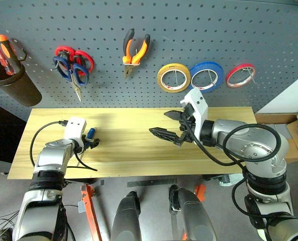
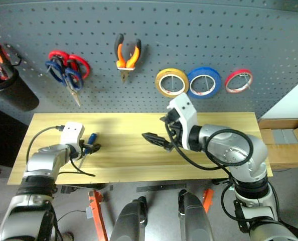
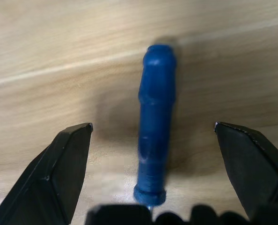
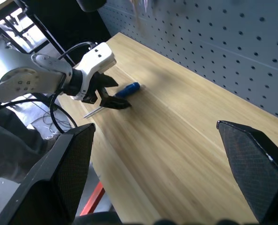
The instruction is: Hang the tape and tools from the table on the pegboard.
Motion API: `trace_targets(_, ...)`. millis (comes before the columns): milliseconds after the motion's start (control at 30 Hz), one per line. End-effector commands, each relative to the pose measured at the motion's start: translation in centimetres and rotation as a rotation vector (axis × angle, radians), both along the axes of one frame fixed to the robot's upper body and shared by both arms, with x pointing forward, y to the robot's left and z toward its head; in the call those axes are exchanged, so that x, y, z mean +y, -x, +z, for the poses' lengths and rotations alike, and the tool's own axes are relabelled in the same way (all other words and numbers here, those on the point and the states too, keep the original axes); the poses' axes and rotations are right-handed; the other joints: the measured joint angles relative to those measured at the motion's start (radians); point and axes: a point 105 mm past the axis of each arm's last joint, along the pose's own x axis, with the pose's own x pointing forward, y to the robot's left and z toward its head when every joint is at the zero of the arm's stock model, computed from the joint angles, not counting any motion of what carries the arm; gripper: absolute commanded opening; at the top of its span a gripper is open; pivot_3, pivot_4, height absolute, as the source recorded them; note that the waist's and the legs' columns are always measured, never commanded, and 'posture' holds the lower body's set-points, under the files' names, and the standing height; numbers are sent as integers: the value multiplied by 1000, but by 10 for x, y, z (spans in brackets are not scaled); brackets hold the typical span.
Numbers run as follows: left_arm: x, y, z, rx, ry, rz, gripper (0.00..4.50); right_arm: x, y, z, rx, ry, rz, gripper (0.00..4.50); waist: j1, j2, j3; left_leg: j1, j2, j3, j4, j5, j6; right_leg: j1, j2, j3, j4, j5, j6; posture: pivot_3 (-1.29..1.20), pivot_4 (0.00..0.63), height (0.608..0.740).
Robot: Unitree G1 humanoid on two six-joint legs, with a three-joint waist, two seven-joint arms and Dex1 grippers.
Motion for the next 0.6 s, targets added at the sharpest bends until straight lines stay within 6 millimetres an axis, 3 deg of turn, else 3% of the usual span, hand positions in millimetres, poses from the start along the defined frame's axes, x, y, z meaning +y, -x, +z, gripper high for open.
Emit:
trace_targets(33, 1, -4, -3, 22, -20, -23, 4468, 3, 0, 8, -50, 7, -5, 4500, 1, 0, 2, 0, 0, 0, 0, 0, 0, 0, 0, 0, 0, 0, 0, -167, 416, 740)
trace_targets(133, -2, -5, -3, 26, -21, -41, 3859, 4, 0, 10, -56, 11, -5, 4500, -1, 1, 6, 0, 0, 1, 0, 0, 0, 0, 0, 1, 0, 0, 0, -179, 431, 740)
trace_targets(300, 0, 3, -2, 12, -31, -25, 2174, 1, 0, 12, -68, 19, -11, 4500, -10, 1, 14, 1, 0, 1, 0, 0, 0, 0, 0, 2, 0, 0, 0, -186, 432, 740)
trace_targets(433, 11, 15, 13, -76, -42, 40, 753, -3, -3, 14, -87, 25, -23, 4500, -22, 0, 20, 3, 1, 3, -1, 0, 0, 0, -1, 4, 0, 0, 0, -184, 424, 740)
trace_targets(600, 8, 34, 55, -371, -37, 109, 666, -9, -6, 21, -170, 43, -26, 4500, -21, 0, 25, 3, 2, 4, -3, 0, 0, -1, -1, 6, -1, 0, 0, -169, 409, 740)
